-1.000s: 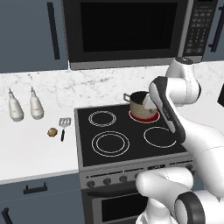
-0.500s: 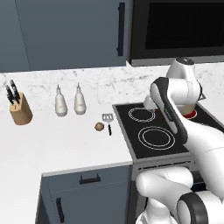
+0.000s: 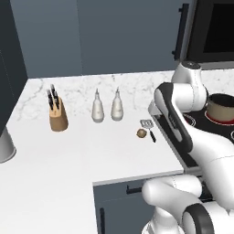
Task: Put the lemon and mushroom in the pot. Retrieve the spatula and lightly stir the vegetables in the pot.
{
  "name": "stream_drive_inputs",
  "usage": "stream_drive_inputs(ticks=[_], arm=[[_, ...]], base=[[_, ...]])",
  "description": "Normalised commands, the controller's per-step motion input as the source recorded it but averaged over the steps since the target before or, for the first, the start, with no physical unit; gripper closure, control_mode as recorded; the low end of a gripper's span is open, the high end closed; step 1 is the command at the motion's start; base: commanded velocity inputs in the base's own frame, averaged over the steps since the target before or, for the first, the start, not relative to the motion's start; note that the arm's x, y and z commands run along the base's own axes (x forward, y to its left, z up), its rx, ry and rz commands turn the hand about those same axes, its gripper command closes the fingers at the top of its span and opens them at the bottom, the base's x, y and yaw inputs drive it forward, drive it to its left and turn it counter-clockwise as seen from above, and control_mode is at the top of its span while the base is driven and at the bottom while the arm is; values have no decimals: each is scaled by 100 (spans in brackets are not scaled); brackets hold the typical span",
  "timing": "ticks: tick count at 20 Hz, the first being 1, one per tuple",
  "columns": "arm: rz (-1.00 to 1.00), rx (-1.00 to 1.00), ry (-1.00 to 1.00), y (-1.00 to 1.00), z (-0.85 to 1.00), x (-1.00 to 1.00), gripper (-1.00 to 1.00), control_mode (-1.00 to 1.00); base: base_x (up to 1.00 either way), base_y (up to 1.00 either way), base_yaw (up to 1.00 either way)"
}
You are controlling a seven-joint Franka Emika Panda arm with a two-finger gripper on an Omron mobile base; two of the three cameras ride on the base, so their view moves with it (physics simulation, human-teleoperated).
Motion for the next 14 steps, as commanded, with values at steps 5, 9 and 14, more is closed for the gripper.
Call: stream_drive_inputs(ticks=[5,9,14], arm=[[0,0,0,0,0,0,-100,100],[0,-10,7,9,-36,6,-100,-100],[0,0,1,14,-79,36,-100,-100]], base=[[18,0,0],[0,0,0],[0,0,0]])
